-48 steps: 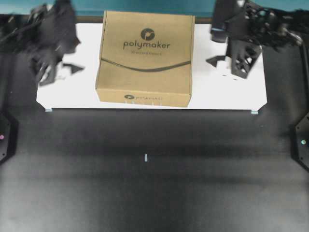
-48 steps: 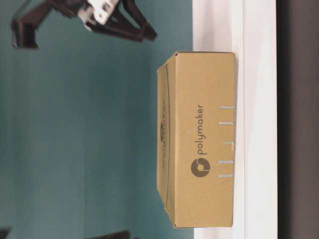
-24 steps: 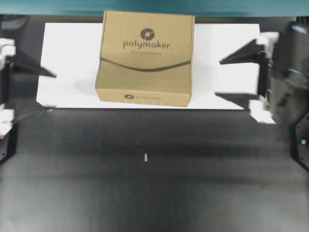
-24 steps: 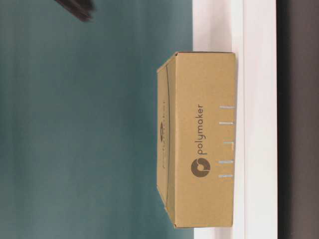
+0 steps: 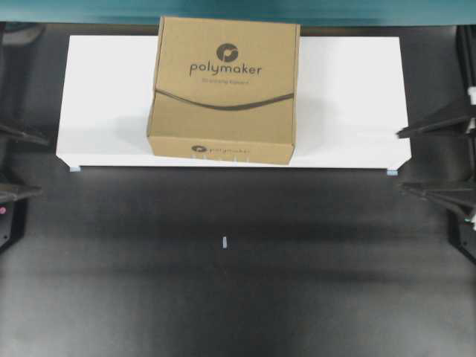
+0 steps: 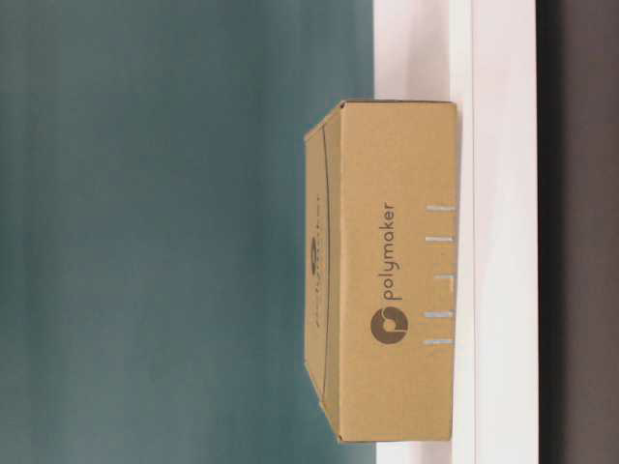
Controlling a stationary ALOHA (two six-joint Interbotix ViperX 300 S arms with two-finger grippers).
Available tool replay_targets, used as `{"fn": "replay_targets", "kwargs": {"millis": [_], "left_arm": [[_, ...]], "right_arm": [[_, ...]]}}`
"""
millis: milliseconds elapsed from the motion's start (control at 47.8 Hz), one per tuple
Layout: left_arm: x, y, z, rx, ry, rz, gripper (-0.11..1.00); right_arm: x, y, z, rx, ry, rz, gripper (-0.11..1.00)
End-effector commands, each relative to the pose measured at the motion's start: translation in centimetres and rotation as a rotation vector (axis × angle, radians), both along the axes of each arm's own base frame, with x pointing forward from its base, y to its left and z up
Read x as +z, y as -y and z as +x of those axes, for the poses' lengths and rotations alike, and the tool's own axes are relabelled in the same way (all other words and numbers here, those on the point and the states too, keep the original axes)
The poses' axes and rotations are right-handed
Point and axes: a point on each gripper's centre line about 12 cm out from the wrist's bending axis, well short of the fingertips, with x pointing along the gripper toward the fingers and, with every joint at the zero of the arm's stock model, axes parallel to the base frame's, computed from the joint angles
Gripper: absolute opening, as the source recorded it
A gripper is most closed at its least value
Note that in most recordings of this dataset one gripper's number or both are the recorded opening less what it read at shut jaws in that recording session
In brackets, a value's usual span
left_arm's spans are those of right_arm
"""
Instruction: Place the cardboard box on the stand after clamping it between your arms.
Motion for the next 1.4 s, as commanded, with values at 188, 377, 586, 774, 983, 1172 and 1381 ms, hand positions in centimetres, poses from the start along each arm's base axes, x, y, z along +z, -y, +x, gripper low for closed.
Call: {"fn": "replay_targets", "kwargs": {"millis": [188,377,586,774,983,1172,1381], "left_arm": [[0.5,-0.2,-0.5,0.012,0.031,0.001,0.75],[0.4,-0.7,-1.1,0.046,0.038,-0.001,0.75],[0.0,-0.6,-1.4,0.043,0.039,-0.017,0.75],[-0.8,-0.6,-1.7,0.044,0.025,-0.018,0.76],[-1.2,-0.6,-2.0,0.044,0.034,-0.021,0.76],[-1.3,-0.6,-2.0,0.045,0.033,-0.035,0.76],[-1.3,-0.5,-1.6,0.043,0.055,-0.037,0.75]], "right_arm": [[-0.3,-0.1,-1.9,0.009,0.069,0.040,0.82],[-0.5,-0.1,-2.1,0.008,0.068,0.042,0.82],[-1.3,-0.1,-2.2,0.009,0.033,0.043,0.82],[-2.3,-0.1,-2.8,0.007,0.007,0.041,0.82],[-2.4,-0.1,-3.2,0.007,0.025,0.042,0.82],[-2.5,-0.1,-3.3,0.007,0.028,0.042,0.82],[-2.6,0.0,-3.5,0.007,0.033,0.044,0.82]]}}
